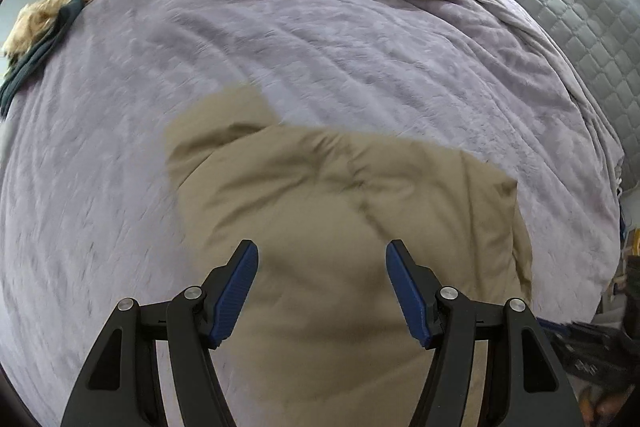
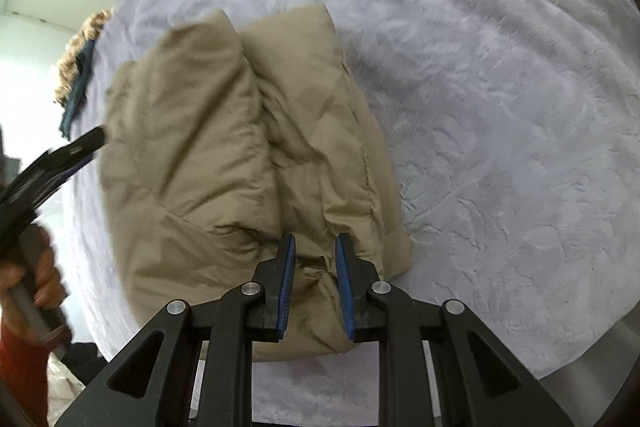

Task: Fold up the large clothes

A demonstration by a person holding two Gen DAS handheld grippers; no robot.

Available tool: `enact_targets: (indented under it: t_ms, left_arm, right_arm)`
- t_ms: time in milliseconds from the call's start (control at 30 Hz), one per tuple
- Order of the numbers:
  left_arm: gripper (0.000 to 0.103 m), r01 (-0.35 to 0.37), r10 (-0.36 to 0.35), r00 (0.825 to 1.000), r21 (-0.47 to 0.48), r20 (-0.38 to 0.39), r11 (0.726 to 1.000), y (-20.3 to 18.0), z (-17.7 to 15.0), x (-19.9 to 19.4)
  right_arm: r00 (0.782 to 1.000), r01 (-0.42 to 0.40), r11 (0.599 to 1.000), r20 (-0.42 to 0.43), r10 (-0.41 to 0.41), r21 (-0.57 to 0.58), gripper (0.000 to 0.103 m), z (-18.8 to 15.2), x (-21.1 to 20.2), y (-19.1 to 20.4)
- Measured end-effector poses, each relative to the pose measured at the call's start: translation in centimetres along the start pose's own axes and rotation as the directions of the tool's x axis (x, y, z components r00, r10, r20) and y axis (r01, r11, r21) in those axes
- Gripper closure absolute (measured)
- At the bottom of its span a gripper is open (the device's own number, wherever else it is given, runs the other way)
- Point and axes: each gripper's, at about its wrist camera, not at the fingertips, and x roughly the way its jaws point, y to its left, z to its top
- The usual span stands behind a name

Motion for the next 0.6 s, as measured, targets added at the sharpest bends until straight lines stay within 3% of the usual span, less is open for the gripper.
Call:
enact_targets:
  t_ms: [200, 367, 433, 467, 567, 600]
  left_arm:
    - [0.036, 0.043, -0.045, 0.999, -0.11, -0.016, 0.993, 3.7, -4.2, -1.4]
    - [0.036, 0.081, -0.094, 0.994, -0.197, -0.056, 0.977, 6.6, -7.0, -1.1]
    - [0.022, 0.069, -0.084, 0.995, -0.216, -0.061, 0.974, 7.5, -7.6, -0.9]
    - [0.017, 0.064, -0.076, 0.996, -0.22, -0.047, 0.973, 7.8, -7.9, -1.0]
    - [0.017, 0.084, -0.094, 0.995, -0.231, -0.033, 0.969, 8.7, -8.1, -0.9]
    - [0.017, 0.098, -0.108, 0.994, -0.238, -0.031, 0.966, 9.0, -8.0, -0.7]
  right_arm:
    - [0.998, 0.022, 1.0, -0.055, -0.023, -0.013, 0.08, -0.1, 2.5, -0.5]
    - [0.998, 0.019, 0.998, -0.059, -0.022, -0.052, 0.08, 0.6, 1.8, -0.3]
    - [0.999, 0.009, 0.998, -0.04, -0.012, -0.066, 0.079, 1.3, 0.9, -0.3]
    - [1.0, 0.005, 0.997, -0.029, -0.008, -0.071, 0.074, 1.6, 0.3, -0.4]
    - [1.0, 0.001, 0.997, 0.019, 0.0, -0.08, 0.057, 2.9, -0.9, -0.7]
    - [1.0, -0.004, 0.997, 0.029, 0.006, -0.08, 0.056, 3.3, -1.1, -0.9]
